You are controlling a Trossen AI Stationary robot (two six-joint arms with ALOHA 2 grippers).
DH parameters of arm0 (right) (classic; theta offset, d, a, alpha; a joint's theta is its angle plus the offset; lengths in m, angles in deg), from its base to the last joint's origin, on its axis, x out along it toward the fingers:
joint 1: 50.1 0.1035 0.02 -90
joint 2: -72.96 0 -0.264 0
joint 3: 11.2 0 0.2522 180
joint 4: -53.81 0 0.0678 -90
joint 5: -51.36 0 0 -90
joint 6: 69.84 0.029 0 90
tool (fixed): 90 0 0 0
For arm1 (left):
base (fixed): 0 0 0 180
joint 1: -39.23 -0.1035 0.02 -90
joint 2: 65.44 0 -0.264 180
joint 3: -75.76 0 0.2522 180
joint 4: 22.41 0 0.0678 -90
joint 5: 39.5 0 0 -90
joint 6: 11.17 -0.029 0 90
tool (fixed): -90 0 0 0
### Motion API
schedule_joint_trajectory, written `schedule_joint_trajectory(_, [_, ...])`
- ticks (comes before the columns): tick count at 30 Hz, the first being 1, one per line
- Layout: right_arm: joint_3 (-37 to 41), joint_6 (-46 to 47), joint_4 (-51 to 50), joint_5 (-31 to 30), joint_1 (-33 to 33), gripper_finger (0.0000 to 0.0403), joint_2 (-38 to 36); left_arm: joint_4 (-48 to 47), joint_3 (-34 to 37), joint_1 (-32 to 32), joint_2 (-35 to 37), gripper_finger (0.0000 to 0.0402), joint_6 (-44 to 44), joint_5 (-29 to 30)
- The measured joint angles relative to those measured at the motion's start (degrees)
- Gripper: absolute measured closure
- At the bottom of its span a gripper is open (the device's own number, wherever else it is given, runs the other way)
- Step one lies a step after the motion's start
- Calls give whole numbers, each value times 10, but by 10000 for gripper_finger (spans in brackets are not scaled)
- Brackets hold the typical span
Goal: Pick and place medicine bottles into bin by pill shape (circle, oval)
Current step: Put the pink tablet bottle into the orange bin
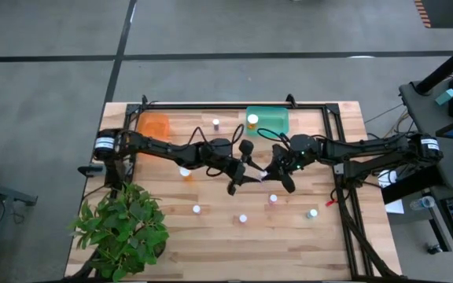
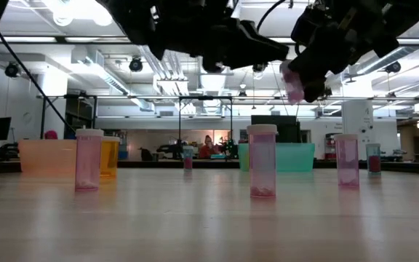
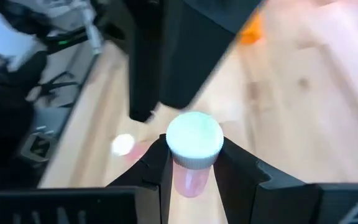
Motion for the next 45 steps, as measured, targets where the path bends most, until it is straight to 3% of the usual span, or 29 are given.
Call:
schedule_joint_trajectory(7, [0, -41, 2, -135, 0, 315, 0, -123, 4, -6, 51, 229, 6, 34])
schedule_joint_trajectory(12, [1, -49, 4, -215, 0, 315, 3, -195, 4, -6, 74, 229, 20, 90])
schedule_joint_trajectory(17, [1, -52, 55, -229, 0, 315, 31, -247, 4, -6, 104, 229, 30, 128])
schedule_joint_trajectory(23, [2, -66, 158, -229, 0, 315, 100, -281, 12, -13, 137, 229, 60, 129])
schedule_joint_trajectory(29, [-13, -66, 278, -229, 0, 314, 193, -271, 54, -19, 178, 229, 92, 144])
schedule_joint_trajectory(38, [-111, -79, 287, -229, 0, 314, 357, -223, 121, -20, 225, 229, 124, 175])
schedule_joint_trajectory(45, [-156, -80, 281, -229, 0, 314, 429, -191, 165, -20, 264, 229, 136, 191])
